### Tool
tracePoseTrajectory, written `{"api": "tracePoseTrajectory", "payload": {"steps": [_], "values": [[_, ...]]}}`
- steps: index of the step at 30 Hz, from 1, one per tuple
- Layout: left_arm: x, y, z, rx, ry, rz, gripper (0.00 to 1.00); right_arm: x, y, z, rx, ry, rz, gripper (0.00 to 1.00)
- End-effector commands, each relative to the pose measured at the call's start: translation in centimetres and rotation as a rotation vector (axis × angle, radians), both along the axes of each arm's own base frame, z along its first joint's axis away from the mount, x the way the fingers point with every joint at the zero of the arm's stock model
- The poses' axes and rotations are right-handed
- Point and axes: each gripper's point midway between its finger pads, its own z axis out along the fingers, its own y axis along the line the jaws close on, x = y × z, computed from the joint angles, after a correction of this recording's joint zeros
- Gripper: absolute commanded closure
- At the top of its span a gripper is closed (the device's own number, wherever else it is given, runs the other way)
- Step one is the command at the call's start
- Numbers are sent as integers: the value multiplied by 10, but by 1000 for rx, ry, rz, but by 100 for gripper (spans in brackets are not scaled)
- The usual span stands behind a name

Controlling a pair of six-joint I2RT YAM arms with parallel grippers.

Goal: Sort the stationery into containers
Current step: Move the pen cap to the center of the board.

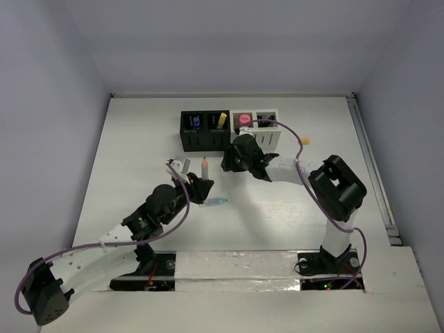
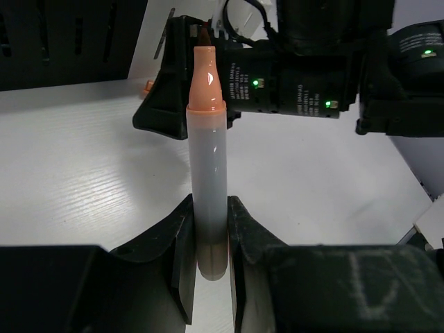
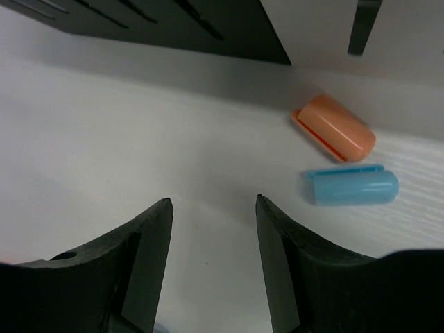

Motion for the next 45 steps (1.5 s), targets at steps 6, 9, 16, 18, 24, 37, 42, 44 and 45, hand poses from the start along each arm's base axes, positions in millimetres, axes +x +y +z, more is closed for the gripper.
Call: {"api": "tracePoseTrajectory", "payload": {"steps": [6, 9, 16, 18, 24, 37, 42, 44, 45], "values": [[0, -5, 7, -34, -35, -21, 100, 47, 13, 0, 52, -101, -128, 39], [0, -4, 8, -31, -35, -18, 100, 49, 1, -9, 6, -106, -171, 39], [0, -6, 7, -31, -32, -23, 100, 52, -40, -19, -79, -100, -261, 37], [1, -8, 7, -29, -31, -27, 100, 53, -46, -21, -78, -93, -273, 36], [2, -10, 7, -27, -30, -32, 100, 58, -46, -25, -112, -88, -273, 27], [1, -11, 7, -23, -26, -38, 100, 76, -54, -38, -245, -119, -284, 36], [1, -11, 6, -22, -23, -38, 100, 68, -57, -42, -254, -132, -246, 54], [2, -12, 6, -22, -21, -39, 100, 61, -59, -42, -251, -121, -226, 56], [2, -12, 6, -23, -18, -39, 100, 58, -60, -42, -255, -119, -211, 57]]}}
